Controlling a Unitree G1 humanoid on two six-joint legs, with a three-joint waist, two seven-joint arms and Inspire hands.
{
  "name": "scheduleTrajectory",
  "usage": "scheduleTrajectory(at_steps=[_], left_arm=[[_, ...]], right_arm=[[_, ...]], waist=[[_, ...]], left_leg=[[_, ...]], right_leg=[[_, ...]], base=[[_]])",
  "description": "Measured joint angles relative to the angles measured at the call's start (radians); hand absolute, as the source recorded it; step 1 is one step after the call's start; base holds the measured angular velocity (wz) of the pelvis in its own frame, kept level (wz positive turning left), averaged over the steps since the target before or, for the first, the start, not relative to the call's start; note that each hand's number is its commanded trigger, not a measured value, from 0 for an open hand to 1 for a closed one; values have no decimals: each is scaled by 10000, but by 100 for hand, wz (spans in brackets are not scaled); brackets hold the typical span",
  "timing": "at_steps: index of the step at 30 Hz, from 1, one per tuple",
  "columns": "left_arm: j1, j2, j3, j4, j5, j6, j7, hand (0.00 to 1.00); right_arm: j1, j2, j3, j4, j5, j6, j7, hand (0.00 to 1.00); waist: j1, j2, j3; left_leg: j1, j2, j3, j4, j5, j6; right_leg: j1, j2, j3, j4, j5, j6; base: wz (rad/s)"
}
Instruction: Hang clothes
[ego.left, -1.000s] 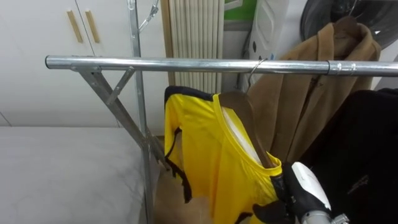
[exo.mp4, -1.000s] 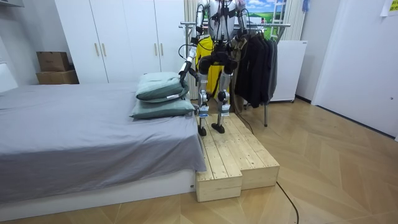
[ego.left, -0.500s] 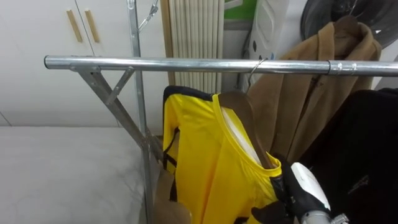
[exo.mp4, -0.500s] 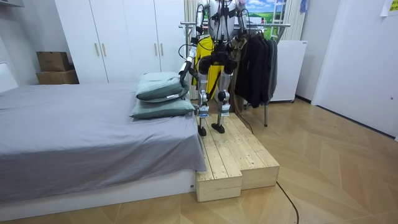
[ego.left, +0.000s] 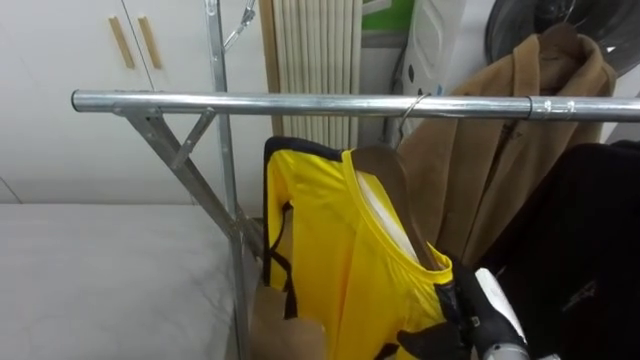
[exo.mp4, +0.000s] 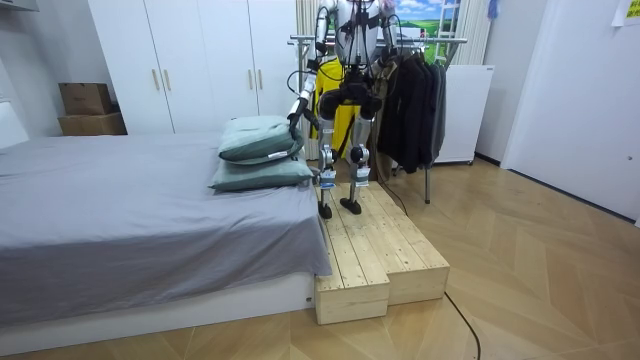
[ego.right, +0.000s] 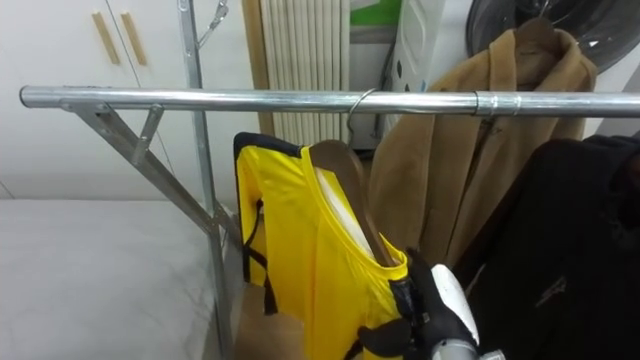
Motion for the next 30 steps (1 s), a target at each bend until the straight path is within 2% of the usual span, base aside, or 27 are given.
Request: scheduleTrajectory(at_steps=[4,11,15,20,30], left_arm=[[0,-9,12,0,0,0,0,0],[16,-22,60,0,-3,0,4,0],[15,-65,39,0,-15,0,167,0],[15,-133,41,0,-15,0,331,0],[15,-206,44,0,-15,0,460,0]], right_arm=[[6,-41,-15,0,1182,-3,-28,0],[45,30,-203,7,4235,-9,200,0],[296,244,-140,8,6278,4,294,0],[387,343,-148,-32,7011,4,298,0],[377,313,-156,-454,7002,3,314,0]], waist=[[-4,31,8],[-20,84,14],[-29,81,13],[-40,83,14],[-32,91,9]], left_leg=[[-2,8,28,-17,-3,-4],[69,4,31,-8,-16,-14],[77,9,23,-15,-17,-13],[70,2,-15,-14,-20,-11],[2,23,57,-26,-60,-18]], right_leg=[[-16,10,14,0,0,0],[59,13,45,-21,-4,-8],[71,16,51,-45,-15,-11],[55,16,66,-37,-15,-11],[-80,70,157,40,-2,-4]], base=[[0],[0],[0],[0],[-3]])
